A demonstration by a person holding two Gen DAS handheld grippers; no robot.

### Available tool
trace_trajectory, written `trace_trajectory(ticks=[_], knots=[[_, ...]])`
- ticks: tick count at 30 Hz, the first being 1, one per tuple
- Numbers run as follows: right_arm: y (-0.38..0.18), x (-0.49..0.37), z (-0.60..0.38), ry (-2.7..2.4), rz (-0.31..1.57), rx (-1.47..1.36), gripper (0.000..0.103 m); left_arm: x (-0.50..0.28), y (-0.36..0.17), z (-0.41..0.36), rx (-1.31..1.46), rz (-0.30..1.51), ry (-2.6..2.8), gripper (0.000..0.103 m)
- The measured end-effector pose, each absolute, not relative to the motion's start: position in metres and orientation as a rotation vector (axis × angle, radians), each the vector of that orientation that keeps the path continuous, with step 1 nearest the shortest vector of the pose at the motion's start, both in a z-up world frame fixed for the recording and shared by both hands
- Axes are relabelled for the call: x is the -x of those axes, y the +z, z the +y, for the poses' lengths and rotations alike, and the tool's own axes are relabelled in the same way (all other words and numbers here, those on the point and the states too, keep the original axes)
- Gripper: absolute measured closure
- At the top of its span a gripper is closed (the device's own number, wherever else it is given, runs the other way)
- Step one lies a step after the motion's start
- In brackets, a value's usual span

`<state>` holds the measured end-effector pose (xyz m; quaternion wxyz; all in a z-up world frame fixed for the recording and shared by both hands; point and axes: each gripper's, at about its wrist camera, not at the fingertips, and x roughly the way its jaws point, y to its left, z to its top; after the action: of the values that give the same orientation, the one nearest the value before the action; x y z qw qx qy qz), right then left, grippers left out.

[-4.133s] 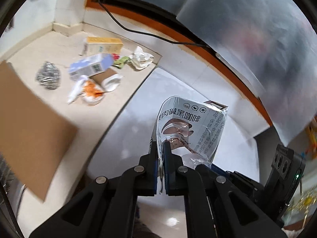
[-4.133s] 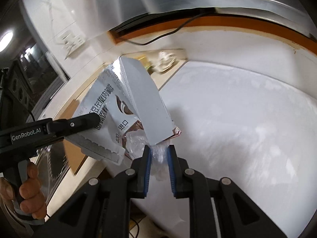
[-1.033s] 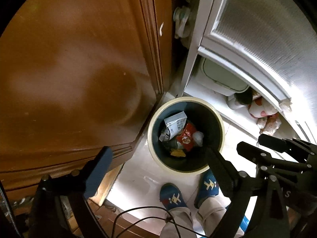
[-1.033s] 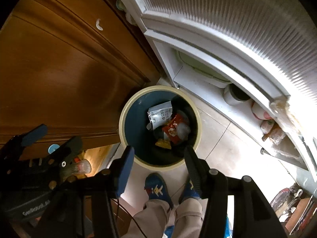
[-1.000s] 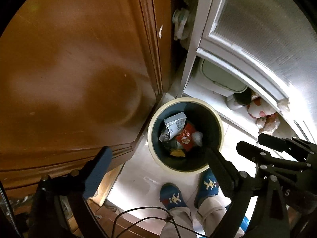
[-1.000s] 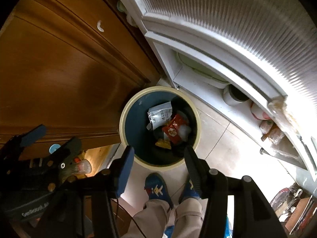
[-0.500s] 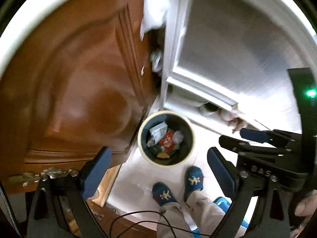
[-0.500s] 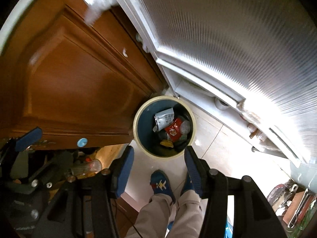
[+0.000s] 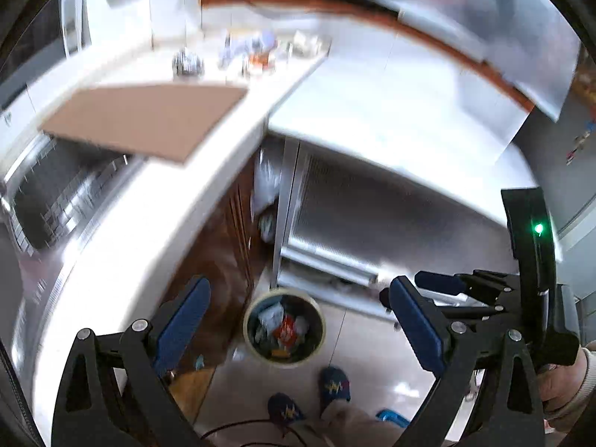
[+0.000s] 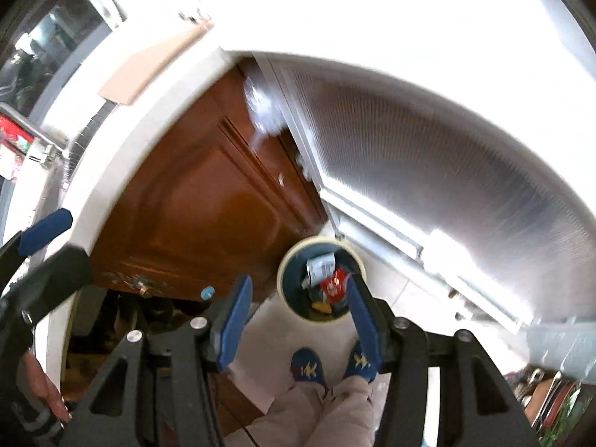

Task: Collect trash
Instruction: 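Raise both tools back toward the table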

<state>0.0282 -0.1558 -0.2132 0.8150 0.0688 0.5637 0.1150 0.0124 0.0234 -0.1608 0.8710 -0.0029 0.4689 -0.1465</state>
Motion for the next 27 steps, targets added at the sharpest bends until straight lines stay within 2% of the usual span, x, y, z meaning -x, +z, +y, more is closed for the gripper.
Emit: trace_trajectory(ticks=[14,27], knots=[[-0.097,-0.037,-0.15,0.216,0.946,-0.137,0.05,-0.02,-0.063,0.041,0.0,0.806,-0.374,0.004],[-0.041,-0.063,-0.129,0.231,0.815,-0.1,0.05,-0.053,-0.01,0.075,0.013,0.717,-0.344,0.004]])
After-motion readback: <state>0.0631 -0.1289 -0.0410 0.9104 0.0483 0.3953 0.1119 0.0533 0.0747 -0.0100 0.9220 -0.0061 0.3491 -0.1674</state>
